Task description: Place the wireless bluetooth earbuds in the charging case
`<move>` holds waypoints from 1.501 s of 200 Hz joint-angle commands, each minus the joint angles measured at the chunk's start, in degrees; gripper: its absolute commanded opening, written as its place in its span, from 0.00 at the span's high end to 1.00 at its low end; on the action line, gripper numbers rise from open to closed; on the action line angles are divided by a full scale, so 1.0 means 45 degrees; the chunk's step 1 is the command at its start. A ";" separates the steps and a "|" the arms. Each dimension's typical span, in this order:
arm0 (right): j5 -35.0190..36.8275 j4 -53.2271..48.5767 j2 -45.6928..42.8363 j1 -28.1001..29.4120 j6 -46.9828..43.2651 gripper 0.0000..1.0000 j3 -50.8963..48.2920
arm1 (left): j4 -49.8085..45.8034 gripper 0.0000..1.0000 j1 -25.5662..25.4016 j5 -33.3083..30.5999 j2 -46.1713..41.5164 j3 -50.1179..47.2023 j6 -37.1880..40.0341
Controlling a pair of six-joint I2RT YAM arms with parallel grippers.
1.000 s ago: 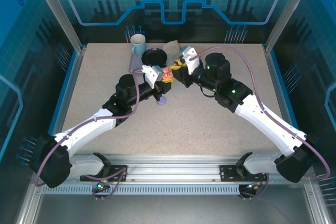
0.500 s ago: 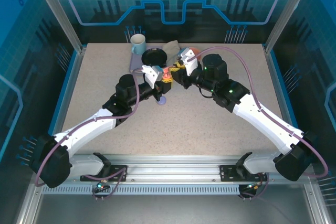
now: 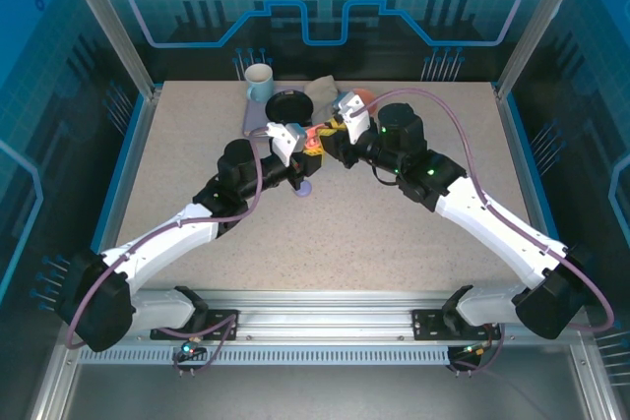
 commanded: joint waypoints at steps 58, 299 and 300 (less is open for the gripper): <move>0.0716 -0.0131 -0.0093 0.0465 -0.0823 0.76 -0.0351 | 0.0476 1.00 0.0071 0.0077 0.0013 0.0477 -0.0007; 0.1385 -0.0152 -0.0627 0.0272 -0.0382 0.54 -0.0412 | 0.0624 1.00 0.0067 0.0082 0.0286 0.0517 -0.0082; 0.1375 -0.0142 -0.0632 0.0272 -0.0378 0.54 -0.0412 | 0.0621 1.00 0.0077 0.0087 0.0286 0.0517 -0.0082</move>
